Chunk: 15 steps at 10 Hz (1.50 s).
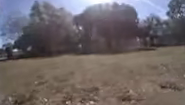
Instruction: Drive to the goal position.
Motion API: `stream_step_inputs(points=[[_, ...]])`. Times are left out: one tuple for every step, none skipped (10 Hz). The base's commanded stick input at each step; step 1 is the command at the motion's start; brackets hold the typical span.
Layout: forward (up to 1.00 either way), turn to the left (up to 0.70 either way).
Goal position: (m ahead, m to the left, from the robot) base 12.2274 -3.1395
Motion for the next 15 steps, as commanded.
stream_step_inputs(points=[[0.70, 0.00], [0.70, -0.32], [0.70, -0.35], [0.70, -0.12], [0.70, 0.00], [0.70, 0.00], [0.70, 0.00], [0.70, 0.00], [0.70, 0.00], [0.70, -0.35], [0.70, -0.35], [0.70, -0.16], [0.70, -0.03], [0.70, 0.00], [0.70, 0.00]])
